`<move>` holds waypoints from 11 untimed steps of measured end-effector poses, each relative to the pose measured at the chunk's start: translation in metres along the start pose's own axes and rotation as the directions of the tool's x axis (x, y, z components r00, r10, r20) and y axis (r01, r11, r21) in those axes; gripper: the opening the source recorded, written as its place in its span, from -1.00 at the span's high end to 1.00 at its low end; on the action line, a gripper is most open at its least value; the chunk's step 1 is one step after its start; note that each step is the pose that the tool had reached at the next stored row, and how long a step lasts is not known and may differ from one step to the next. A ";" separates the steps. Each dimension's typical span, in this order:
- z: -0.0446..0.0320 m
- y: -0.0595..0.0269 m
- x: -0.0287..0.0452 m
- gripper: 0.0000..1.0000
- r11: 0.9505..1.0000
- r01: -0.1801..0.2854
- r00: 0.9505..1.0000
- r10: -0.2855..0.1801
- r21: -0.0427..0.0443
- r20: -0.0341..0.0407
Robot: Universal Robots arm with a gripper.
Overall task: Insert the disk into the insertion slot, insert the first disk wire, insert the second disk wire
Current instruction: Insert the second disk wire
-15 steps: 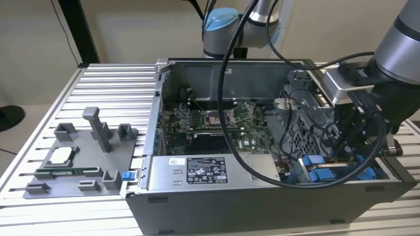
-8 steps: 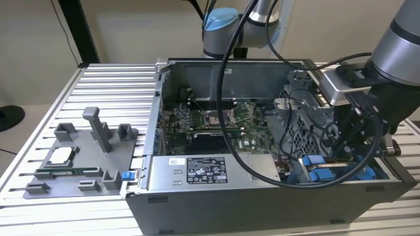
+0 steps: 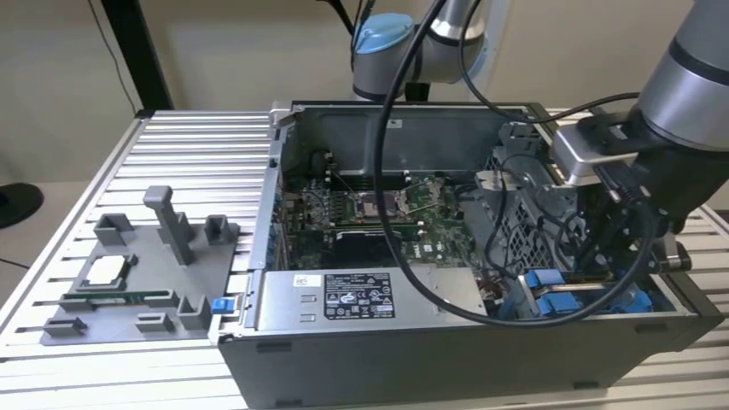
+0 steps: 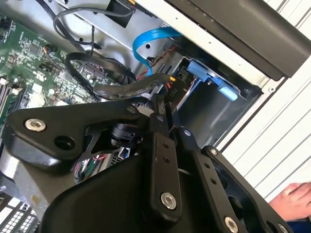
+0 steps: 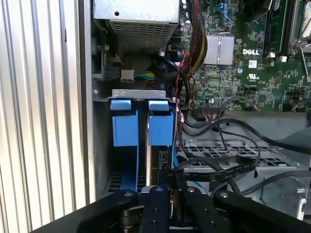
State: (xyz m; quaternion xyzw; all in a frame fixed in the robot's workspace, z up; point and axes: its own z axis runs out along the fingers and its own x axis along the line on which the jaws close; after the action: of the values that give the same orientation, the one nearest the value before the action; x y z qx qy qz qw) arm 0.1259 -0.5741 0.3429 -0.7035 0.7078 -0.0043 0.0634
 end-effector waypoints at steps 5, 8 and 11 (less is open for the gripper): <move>0.0001 0.0012 0.0000 1.00 1.000 0.000 1.000 0.000 0.001 -0.003; -0.0001 0.0027 0.0002 1.00 1.000 0.000 1.000 0.000 0.002 -0.003; -0.0007 0.0066 0.0003 1.00 1.000 0.001 1.000 -0.001 0.003 -0.003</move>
State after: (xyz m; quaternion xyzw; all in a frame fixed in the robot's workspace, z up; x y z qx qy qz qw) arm 0.1193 -0.5744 0.3429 -0.7036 0.7077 -0.0064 0.0633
